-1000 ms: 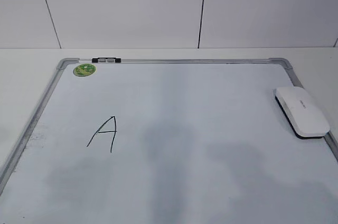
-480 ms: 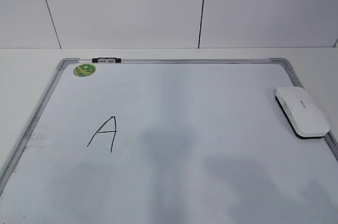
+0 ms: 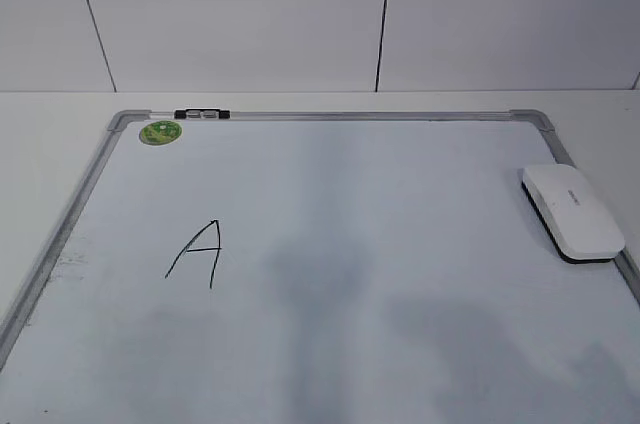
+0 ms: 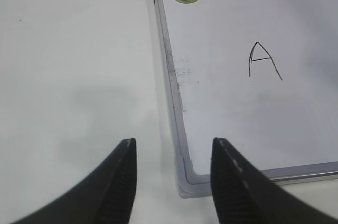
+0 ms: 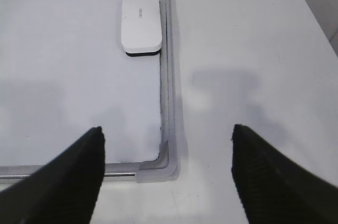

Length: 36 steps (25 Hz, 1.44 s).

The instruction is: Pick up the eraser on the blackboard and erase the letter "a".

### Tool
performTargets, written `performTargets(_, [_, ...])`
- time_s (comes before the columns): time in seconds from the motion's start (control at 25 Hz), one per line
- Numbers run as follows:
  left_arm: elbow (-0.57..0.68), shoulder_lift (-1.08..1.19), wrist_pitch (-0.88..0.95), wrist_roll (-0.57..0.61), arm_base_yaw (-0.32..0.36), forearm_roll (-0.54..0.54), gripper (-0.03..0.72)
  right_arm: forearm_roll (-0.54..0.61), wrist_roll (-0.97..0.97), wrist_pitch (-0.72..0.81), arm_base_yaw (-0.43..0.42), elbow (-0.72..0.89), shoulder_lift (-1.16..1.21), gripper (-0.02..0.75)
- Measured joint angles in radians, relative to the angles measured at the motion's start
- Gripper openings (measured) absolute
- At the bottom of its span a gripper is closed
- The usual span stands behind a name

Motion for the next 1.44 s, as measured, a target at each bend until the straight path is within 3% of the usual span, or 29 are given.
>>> performTargets(1.44, [0.0,0.0,0.0,0.0,-0.002,-0.002,0.279,0.0,0.0,0.0,0.0,0.0,0.0,0.592])
